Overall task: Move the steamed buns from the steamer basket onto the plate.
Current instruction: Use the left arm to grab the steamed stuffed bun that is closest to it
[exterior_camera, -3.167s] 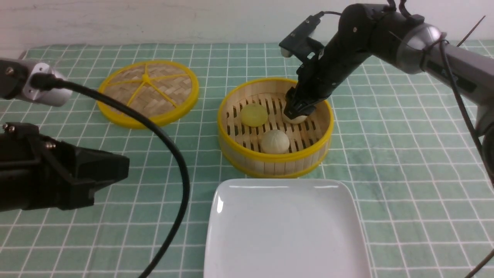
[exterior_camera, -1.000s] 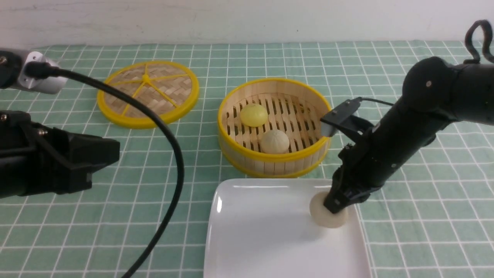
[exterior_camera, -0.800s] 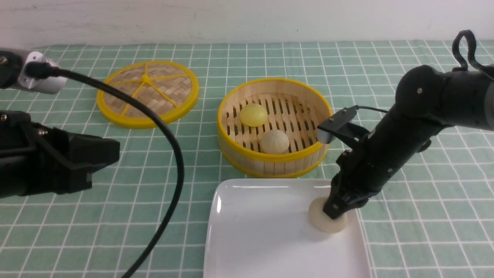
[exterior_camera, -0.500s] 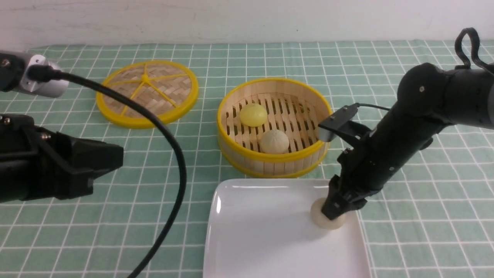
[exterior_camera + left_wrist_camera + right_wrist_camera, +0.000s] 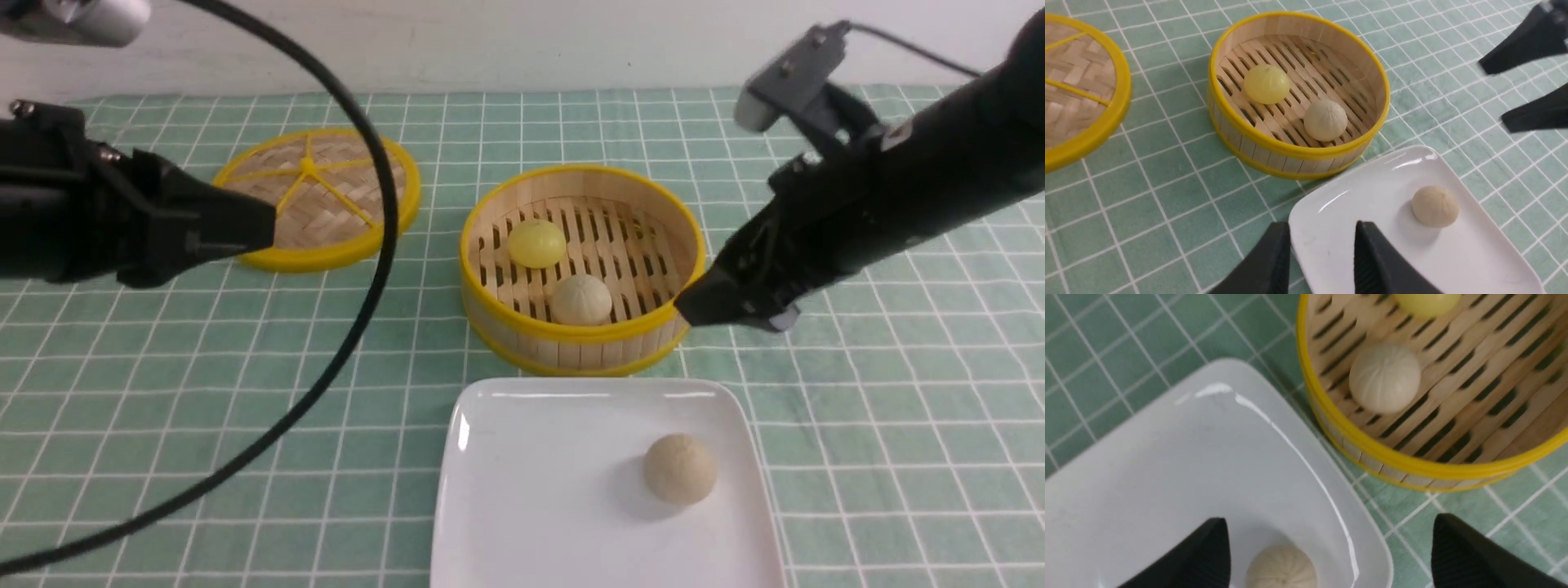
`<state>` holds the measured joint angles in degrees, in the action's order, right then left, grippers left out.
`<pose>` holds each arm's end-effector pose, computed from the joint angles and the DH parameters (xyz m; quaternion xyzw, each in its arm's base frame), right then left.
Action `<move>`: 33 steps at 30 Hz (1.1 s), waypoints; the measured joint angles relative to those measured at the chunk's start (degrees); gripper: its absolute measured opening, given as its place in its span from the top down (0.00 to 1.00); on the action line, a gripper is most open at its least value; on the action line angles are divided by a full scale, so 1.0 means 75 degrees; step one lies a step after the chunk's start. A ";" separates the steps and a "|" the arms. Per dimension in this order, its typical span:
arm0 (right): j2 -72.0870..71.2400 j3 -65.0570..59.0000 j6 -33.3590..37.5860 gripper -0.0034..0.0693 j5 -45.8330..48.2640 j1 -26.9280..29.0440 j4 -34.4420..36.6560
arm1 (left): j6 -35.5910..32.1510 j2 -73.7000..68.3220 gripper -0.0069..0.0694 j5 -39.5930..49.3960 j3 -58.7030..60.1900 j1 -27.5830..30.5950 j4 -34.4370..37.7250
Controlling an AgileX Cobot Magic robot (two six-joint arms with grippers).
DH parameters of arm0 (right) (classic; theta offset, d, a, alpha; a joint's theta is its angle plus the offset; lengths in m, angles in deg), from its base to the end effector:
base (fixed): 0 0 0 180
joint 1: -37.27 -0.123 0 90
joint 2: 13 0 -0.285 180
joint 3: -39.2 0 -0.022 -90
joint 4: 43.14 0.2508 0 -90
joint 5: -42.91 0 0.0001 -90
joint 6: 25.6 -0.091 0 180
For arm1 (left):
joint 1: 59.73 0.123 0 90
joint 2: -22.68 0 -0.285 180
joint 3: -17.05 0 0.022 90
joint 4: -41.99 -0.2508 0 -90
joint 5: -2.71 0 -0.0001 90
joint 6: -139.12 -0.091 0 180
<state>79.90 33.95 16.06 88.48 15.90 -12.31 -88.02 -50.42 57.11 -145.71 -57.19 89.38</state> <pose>0.2867 0.1480 0.3295 -0.3785 0.8425 0.1817 0.3374 0.2229 -0.0447 0.3658 0.2164 0.8545 -0.2304 0.4123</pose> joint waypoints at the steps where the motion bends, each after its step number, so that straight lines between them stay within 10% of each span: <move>1: -0.0352 0.0018 -0.0008 0.13 0.0003 0.0000 0.0000 | -0.0112 -0.0283 0.54 0.0161 -0.0136 0.0000 0.0084; 13: -0.3101 0.0051 -0.0380 0.20 0.0569 0.0000 -0.0019 | -0.0605 -0.3095 0.36 0.0650 -0.1901 -0.1508 0.0719; 22: -0.3493 0.0051 -0.0967 0.20 0.2097 0.0000 -0.0141 | 0.2275 -0.4659 0.36 -0.1667 -0.3621 -0.3736 -0.2777; 33: -0.3499 0.0051 -0.0899 0.20 0.2440 0.0000 -0.0174 | 0.4340 -0.7057 0.36 -0.1597 -0.5710 -0.4039 -0.5306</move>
<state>53.65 34.33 9.32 106.78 15.90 -13.61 -55.47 -103.35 45.14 -188.54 -87.48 49.58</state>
